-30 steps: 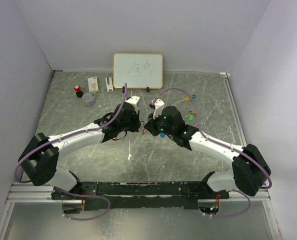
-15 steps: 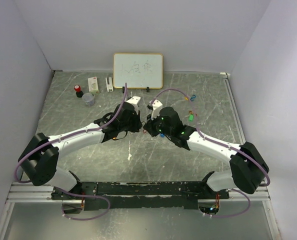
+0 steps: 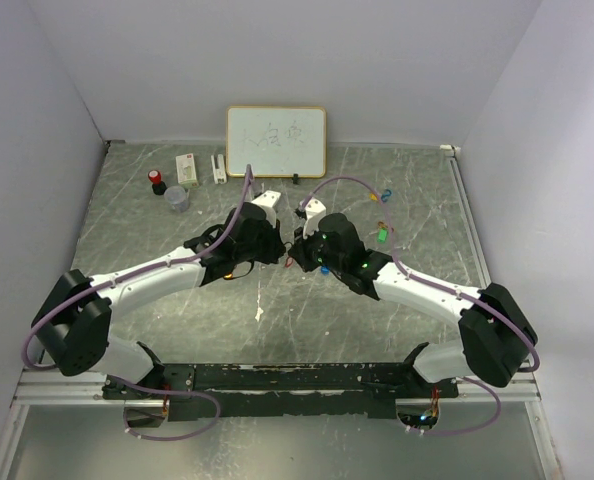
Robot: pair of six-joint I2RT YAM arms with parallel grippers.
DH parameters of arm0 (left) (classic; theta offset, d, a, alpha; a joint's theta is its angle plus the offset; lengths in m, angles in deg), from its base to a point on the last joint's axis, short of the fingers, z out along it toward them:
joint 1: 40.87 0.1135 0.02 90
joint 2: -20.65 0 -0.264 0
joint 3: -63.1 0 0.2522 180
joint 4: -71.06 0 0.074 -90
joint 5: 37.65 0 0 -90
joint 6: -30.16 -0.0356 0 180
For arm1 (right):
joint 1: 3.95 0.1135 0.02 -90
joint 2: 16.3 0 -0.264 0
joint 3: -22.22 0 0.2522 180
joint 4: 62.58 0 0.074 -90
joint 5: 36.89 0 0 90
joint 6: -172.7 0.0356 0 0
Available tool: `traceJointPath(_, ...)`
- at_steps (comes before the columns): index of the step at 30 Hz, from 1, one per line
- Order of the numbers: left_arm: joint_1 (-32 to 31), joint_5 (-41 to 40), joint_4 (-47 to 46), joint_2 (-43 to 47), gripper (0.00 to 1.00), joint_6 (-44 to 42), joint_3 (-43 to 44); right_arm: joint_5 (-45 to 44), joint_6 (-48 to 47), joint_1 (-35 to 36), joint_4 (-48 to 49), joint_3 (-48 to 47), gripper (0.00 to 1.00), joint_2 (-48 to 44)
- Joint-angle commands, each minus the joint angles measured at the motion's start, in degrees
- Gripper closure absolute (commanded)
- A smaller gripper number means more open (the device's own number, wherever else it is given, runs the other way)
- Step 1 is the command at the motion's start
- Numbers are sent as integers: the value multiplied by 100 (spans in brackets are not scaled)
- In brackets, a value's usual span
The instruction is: Put the keys on the keyring
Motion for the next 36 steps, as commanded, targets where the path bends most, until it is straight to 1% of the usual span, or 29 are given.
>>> traceJointPath(1, -34, 214, -92, 143, 93, -58, 107, -126, -21, 33, 127, -152, 100, 16)
traceJointPath(10, -32, -5, 2, 73, 93, -27, 168, -9, -56, 40, 83, -170, 100, -108)
traceJointPath(22, -30, 22, 80, -285, 93, -82, 467, -6, -101, 75, 35, -177, 100, -176)
traceJointPath(26, -34, 32, 231, -406, 93, -108, 593, -32, -117, 84, 23, -184, 100, -229)
traceJointPath(36, -34, 177, 259, -259, 93, -136, 563, -227, -161, 86, -52, -191, 100, -188)
